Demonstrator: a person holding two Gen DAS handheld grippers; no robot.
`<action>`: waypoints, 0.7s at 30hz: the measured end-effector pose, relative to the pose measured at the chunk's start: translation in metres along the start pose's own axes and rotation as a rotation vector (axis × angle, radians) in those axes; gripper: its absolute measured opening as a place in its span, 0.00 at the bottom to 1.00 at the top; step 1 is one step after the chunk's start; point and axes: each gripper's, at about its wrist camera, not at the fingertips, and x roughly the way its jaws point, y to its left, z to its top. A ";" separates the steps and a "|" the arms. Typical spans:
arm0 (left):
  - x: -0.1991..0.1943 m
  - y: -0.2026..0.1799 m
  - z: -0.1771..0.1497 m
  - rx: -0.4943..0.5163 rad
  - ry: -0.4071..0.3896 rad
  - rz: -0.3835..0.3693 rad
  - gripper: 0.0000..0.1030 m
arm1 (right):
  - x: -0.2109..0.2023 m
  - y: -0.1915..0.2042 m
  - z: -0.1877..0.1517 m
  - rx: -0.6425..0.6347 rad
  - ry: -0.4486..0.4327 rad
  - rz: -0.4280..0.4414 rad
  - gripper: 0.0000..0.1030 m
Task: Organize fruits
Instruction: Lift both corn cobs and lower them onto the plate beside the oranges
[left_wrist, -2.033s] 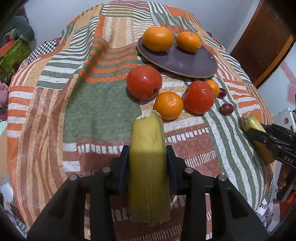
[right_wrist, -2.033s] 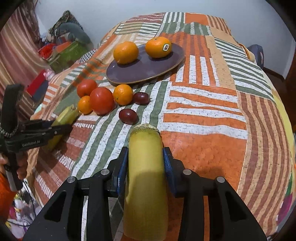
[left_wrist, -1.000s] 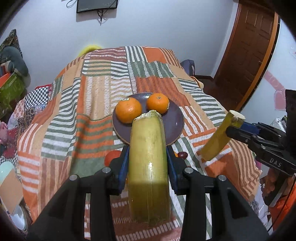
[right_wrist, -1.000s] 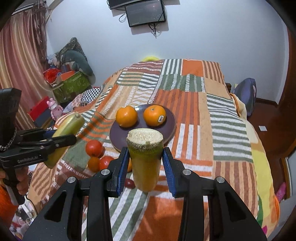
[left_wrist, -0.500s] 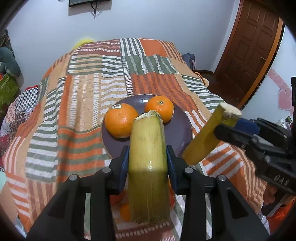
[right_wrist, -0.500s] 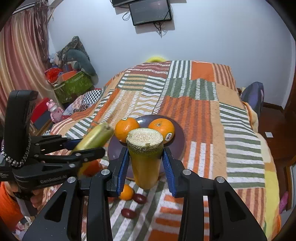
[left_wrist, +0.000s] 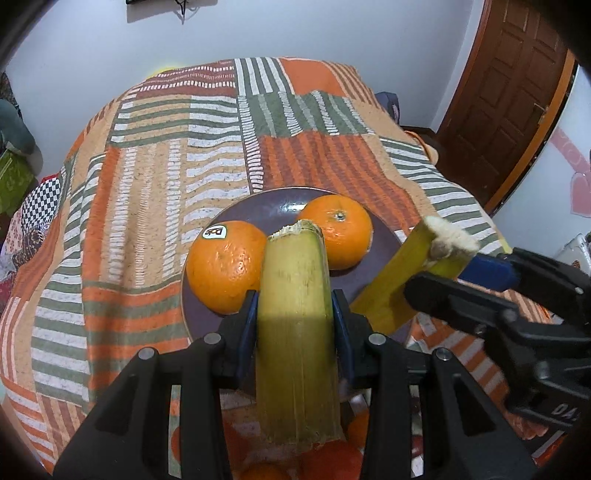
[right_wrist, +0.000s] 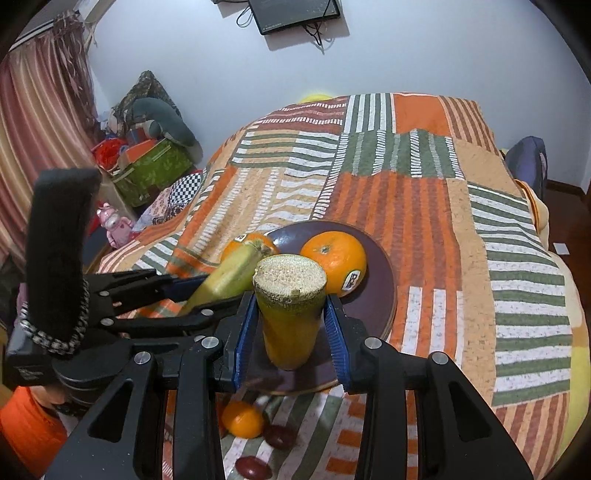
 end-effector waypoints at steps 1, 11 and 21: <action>0.003 0.000 0.001 -0.004 0.004 -0.001 0.37 | 0.000 -0.002 0.001 0.000 -0.001 -0.002 0.33; 0.018 -0.015 0.005 0.051 0.013 0.027 0.37 | 0.013 -0.021 0.010 0.037 0.008 -0.027 0.36; 0.012 -0.012 0.008 0.013 -0.010 0.043 0.51 | 0.024 -0.041 0.009 0.098 0.058 -0.037 0.43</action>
